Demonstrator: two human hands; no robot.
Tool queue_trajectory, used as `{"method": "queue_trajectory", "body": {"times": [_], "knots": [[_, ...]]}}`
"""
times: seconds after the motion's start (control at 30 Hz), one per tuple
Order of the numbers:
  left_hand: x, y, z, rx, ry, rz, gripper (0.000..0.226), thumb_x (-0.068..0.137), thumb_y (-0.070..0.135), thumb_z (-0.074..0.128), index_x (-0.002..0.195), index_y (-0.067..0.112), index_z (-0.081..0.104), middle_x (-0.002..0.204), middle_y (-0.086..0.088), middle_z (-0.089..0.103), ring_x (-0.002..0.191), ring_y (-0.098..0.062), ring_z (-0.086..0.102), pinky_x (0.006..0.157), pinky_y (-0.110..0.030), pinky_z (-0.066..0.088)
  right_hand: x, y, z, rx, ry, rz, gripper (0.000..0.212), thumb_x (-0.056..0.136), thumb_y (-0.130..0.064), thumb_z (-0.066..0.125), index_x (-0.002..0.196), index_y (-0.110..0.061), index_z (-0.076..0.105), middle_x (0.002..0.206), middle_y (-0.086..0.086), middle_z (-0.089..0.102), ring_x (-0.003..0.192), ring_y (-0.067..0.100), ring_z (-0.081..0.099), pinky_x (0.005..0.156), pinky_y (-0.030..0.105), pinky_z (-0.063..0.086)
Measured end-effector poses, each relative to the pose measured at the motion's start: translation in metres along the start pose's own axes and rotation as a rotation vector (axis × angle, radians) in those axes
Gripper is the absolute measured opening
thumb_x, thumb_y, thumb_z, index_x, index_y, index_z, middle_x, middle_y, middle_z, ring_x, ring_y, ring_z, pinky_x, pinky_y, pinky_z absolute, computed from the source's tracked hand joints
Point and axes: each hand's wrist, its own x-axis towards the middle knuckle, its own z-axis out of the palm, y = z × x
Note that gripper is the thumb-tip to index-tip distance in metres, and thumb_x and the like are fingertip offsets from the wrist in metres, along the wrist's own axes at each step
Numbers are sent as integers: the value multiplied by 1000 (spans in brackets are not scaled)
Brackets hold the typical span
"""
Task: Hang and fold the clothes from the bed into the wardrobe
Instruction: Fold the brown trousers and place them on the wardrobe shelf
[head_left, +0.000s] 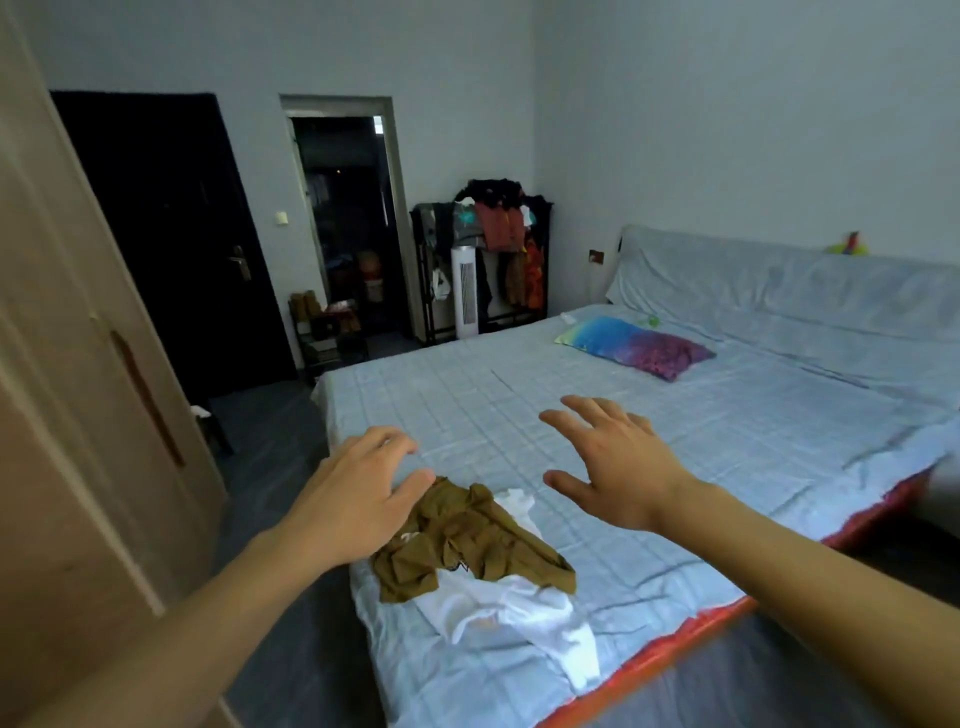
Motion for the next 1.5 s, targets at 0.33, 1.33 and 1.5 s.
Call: {"method": "queue_trajectory", "body": {"times": [0.33, 1.33, 1.5], "knots": [[46, 22, 52, 44, -76, -133, 41, 97, 53, 46, 128, 27, 53, 139, 7, 48, 124, -17, 45, 102, -44, 42, 36, 80, 51, 135, -52, -31, 68, 92, -60, 48, 150, -33, 24, 160, 2, 24, 145, 27, 24, 112, 50, 31], [253, -158, 216, -126, -155, -348, 44, 93, 53, 49, 123, 22, 56, 126, -1, 56, 116, -22, 51, 99, -44, 46, 287, 72, 229, 226, -301, -126, 65, 94, -56, 48, 150, -32, 27, 159, 1, 27, 144, 25, 28, 109, 48, 33], [265, -168, 260, -101, -240, -447, 46, 94, 49, 52, 130, 21, 53, 137, -2, 51, 122, -22, 49, 100, -44, 45, 322, 85, 289, 330, -434, -133, 61, 93, -48, 53, 147, -26, 33, 157, 5, 29, 140, 28, 34, 105, 47, 38]]}}
